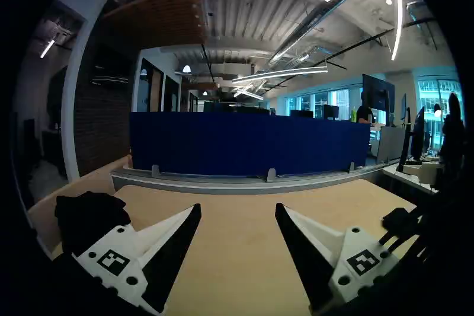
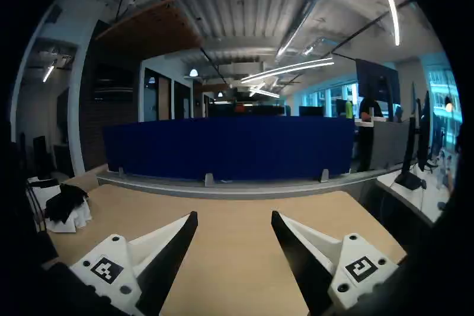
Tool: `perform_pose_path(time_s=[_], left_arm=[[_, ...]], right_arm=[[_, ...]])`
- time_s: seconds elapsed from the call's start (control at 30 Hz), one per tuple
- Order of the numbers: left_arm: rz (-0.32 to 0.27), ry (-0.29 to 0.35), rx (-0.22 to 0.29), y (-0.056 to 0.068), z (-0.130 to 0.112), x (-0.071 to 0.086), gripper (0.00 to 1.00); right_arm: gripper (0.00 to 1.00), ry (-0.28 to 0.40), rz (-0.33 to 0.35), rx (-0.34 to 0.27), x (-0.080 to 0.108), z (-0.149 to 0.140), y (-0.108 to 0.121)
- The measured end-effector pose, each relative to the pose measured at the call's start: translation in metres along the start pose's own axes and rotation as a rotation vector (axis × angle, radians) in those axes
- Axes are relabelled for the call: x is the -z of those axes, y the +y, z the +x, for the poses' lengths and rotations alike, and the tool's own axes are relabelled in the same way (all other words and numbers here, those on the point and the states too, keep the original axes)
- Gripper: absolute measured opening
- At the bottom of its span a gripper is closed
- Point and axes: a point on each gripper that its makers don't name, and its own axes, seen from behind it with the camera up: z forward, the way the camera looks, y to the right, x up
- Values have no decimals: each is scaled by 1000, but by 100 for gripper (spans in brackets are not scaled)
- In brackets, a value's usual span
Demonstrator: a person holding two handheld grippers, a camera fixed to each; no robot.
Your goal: Fold towel
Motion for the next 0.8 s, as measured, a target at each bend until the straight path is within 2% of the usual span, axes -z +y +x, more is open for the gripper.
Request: perform_pose_path(time_s=[0.27,0.47,0.6,0.8], left_arm=[[28,9,-4,-13,-12,-6,93],[50,33,-21,-25,-24,-13,93],[82,47,-9,-36,-36,-16,93],[100,72,-8,-49,-58,-16,93]], right_arm=[[96,-26,6,14,0,-1,-9],[96,-66,20,-27,1,-5,-15],[96,-92,30,-65,-1,-5,-17],[96,-98,-2,-68,-10,0,-12]])
